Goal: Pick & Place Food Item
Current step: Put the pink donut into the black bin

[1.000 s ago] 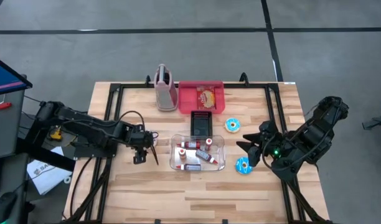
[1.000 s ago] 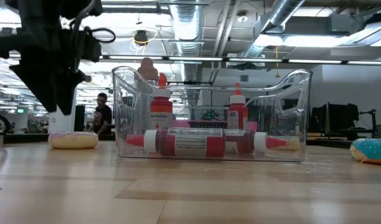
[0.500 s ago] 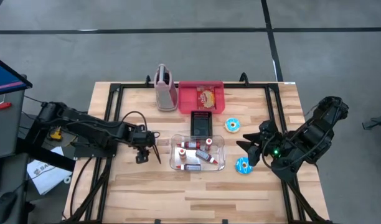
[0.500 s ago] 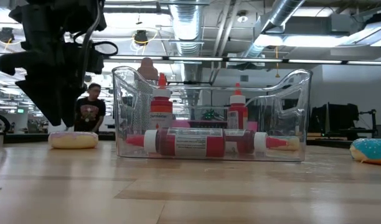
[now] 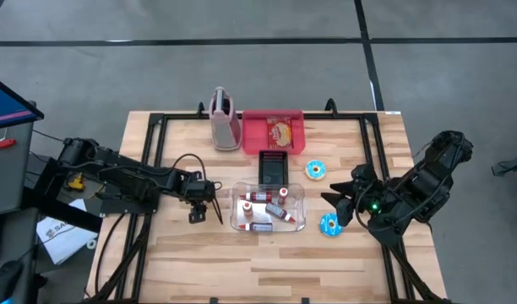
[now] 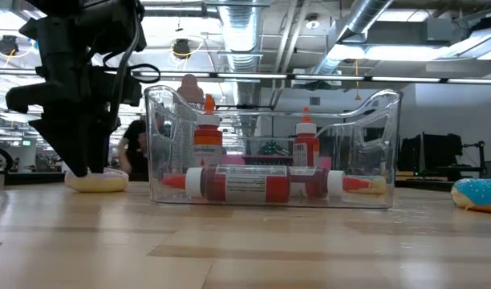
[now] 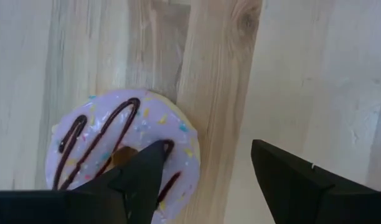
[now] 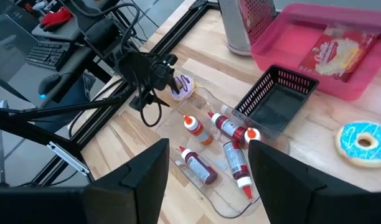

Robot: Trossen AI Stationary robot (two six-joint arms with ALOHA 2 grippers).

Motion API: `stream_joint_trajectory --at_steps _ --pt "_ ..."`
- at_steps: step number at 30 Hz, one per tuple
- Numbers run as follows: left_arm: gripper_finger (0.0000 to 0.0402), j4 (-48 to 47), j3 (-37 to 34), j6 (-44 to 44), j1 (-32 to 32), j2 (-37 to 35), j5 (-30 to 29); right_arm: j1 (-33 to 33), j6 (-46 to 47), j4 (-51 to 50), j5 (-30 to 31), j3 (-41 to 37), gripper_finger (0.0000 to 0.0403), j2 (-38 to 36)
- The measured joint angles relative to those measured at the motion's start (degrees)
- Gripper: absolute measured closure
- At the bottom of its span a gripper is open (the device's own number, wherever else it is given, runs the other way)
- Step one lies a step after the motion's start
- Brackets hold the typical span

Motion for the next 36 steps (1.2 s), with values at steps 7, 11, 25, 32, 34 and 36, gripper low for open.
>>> stream_joint_trajectory --at_steps 7,11,25,32,34,36 --pt "0.0165 0.1 0.0 -1.7 0.0 -5.3 -0.7 0.7 1.3 -0.4 -0.3 0.0 0.0191 0.0" --pt "0.0165 -2.2 0.0 -1.6 0.8 -6.5 -1.5 0.5 1.2 -0.6 -0.3 0.0 0.0191 0.0" --pt "0.0165 -4.2 0.0 0.1 2.1 -4.9 -0.5 -0.2 1.2 -0.6 -0.1 0.0 0.0191 0.0" --pt "0.0165 -3.1 0.0 0.8 2.1 -2.3 -1.0 -0.1 1.2 -0.6 -0.1 0.0 0.0191 0.0" --pt "0.0165 -3.2 0.1 1.3 2.1 -1.3 -0.8 -0.1 1.2 -0.6 -0.1 0.0 0.0191 0.0" --pt "0.0165 -3.4 0.1 1.3 2.1 -0.3 -0.5 -0.1 1.2 -0.6 -0.1 0.0 0.0191 0.0"
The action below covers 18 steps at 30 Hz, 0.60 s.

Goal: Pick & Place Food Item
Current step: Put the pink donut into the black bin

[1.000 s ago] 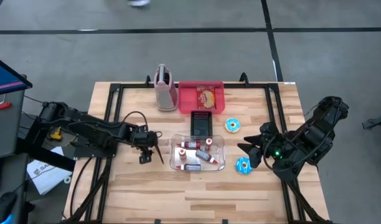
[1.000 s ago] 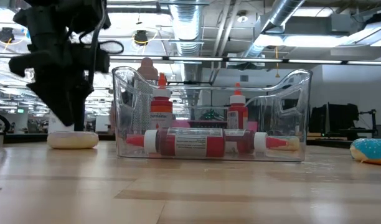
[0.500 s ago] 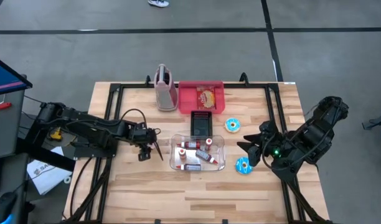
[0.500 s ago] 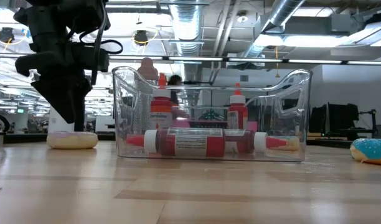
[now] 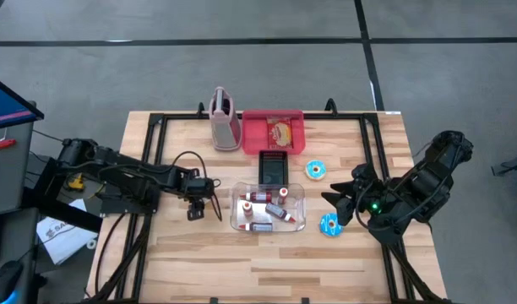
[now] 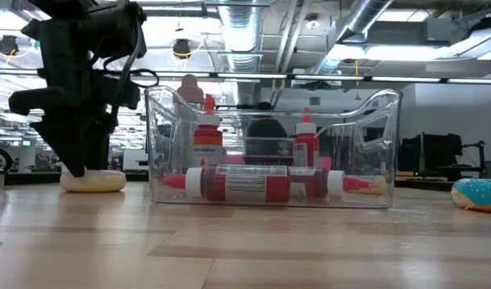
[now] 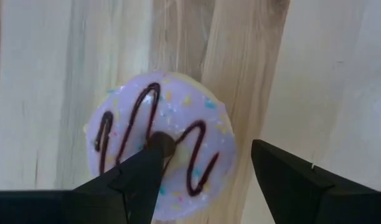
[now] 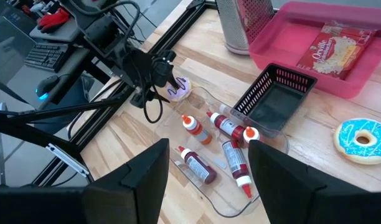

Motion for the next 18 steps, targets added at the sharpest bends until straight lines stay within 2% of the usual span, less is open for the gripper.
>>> stream_joint_trajectory --at_steps 7,10,13,18 --pt "0.0165 1.6 0.0 -0.1 0.2 3.0 0.4 0.7 0.0 0.0 -0.1 0.0 0.0191 0.0" --pt "0.0182 1.6 0.0 -0.8 1.1 3.9 0.5 0.9 0.0 0.0 -0.2 0.0 0.0191 0.0" --pt "0.0229 1.4 0.0 -1.1 2.4 4.5 1.5 0.9 0.0 0.0 -0.2 0.0 0.0191 0.0" --pt "0.0342 1.9 0.0 -1.3 4.1 4.0 2.4 0.9 0.0 0.0 -0.2 0.0 0.0191 0.0"
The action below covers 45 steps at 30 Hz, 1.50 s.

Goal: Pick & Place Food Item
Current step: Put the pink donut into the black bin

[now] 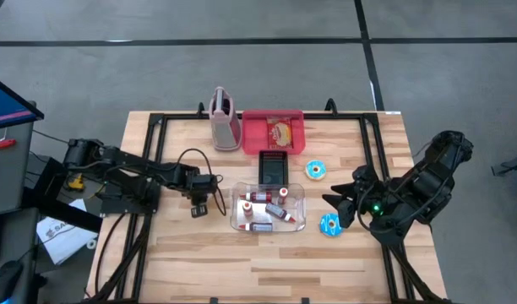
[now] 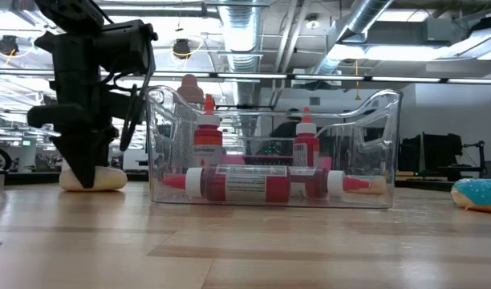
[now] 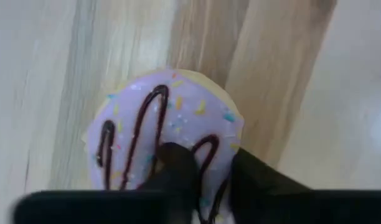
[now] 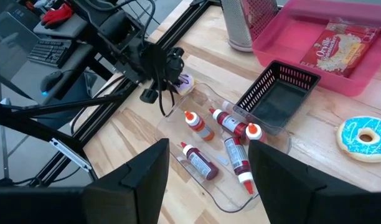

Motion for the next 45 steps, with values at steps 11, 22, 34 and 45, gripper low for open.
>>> stream_joint_trajectory --at_steps 11,22,34,45 --pt "0.0357 -1.6 2.9 -1.9 -0.2 -13.1 3.9 0.0 0.6 0.0 0.0 0.0 0.0191 0.0" --pt "0.0356 -5.4 17.4 8.1 0.5 -10.9 -3.3 0.0 0.5 -0.4 0.5 0.0 0.0191 0.0" --pt "0.0310 -5.2 37.7 25.5 7.5 6.0 -2.8 0.2 0.8 -0.3 0.8 0.0 0.0191 0.0" --pt "0.0279 -1.6 46.0 33.2 14.2 18.8 4.7 2.4 4.9 -2.2 1.8 0.0 0.0191 0.0"
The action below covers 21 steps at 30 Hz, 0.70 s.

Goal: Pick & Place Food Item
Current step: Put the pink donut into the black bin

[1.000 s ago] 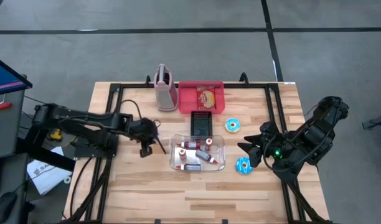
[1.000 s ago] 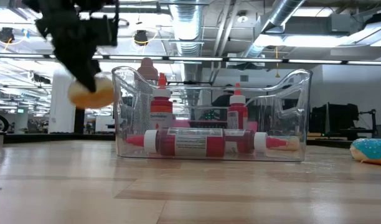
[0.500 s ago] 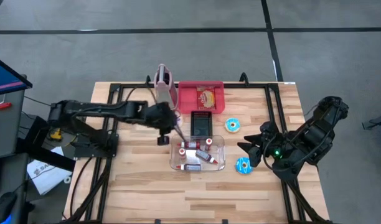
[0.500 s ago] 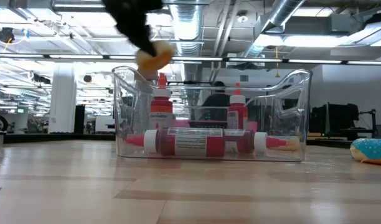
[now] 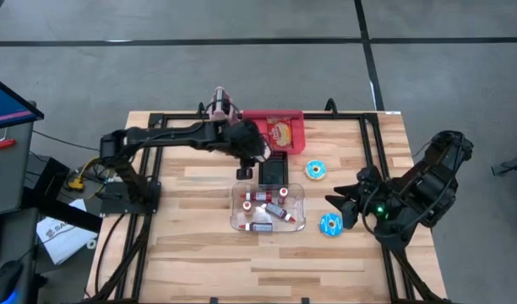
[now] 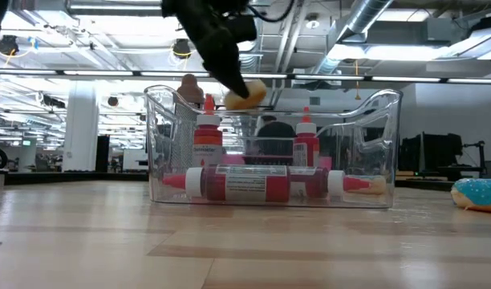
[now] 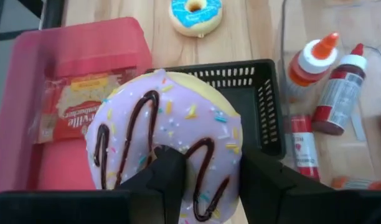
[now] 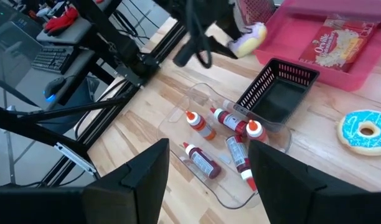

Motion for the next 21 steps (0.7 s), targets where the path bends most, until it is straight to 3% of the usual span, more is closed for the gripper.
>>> stream_joint_trajectory --at_steps 10,21 --pt "0.0278 0.9 7.9 3.0 -0.3 9.9 2.0 0.2 1.0 -1.5 0.1 -0.2 0.0191 0.0" --pt "0.0279 1.9 9.2 3.5 -0.1 16.6 3.2 0.1 1.9 -2.4 0.1 -0.2 0.0191 0.0"
